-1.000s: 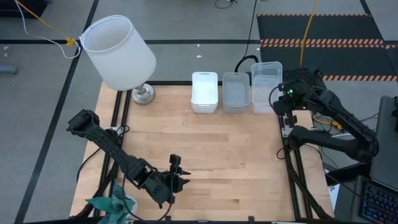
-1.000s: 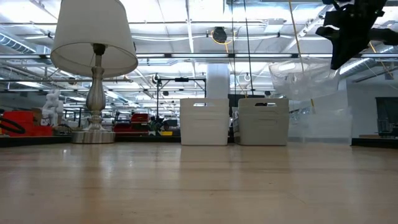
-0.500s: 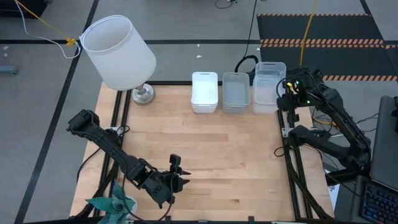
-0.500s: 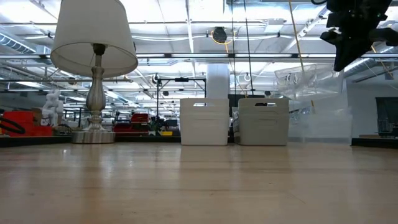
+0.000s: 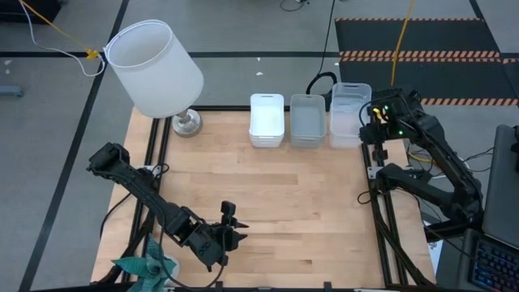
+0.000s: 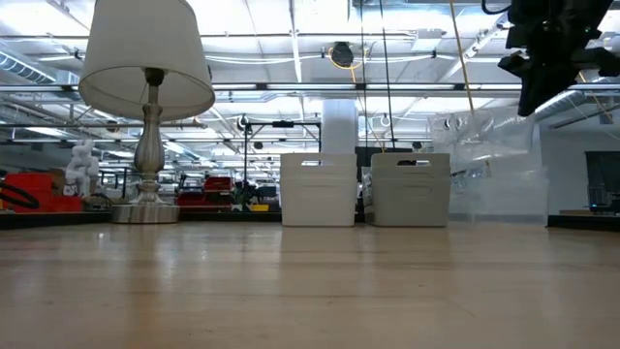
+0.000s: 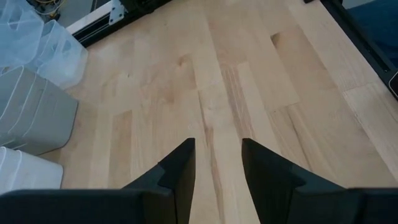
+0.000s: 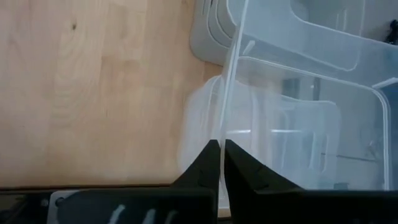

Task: Stack baskets by color
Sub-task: Stack the bottom transparent bin on top of the top transparent bin

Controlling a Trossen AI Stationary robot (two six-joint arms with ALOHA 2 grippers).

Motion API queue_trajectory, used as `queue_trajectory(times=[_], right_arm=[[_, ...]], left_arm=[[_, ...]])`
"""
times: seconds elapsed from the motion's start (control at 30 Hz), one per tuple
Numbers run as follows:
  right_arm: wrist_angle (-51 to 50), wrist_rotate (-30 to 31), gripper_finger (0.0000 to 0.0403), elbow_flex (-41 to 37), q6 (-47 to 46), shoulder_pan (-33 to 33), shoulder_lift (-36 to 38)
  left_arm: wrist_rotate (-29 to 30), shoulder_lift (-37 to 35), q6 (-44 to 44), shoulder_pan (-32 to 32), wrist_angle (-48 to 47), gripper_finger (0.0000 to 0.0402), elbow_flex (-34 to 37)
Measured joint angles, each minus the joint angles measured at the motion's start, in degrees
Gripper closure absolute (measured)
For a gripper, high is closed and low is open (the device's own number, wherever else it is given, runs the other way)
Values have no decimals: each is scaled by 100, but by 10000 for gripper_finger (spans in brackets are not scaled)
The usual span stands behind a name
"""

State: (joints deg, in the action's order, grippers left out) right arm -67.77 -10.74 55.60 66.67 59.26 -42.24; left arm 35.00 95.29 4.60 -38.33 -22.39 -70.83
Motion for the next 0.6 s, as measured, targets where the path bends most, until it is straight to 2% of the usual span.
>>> queue_trajectory(times=[0.37, 0.6], right_arm=[[51, 476, 401, -97, 247, 3, -10], [90, 489, 401, -97, 344, 3, -13]], left_arm=[[-46, 0, 39, -4, -2, 270, 0], [-46, 0, 39, -4, 0, 270, 0]])
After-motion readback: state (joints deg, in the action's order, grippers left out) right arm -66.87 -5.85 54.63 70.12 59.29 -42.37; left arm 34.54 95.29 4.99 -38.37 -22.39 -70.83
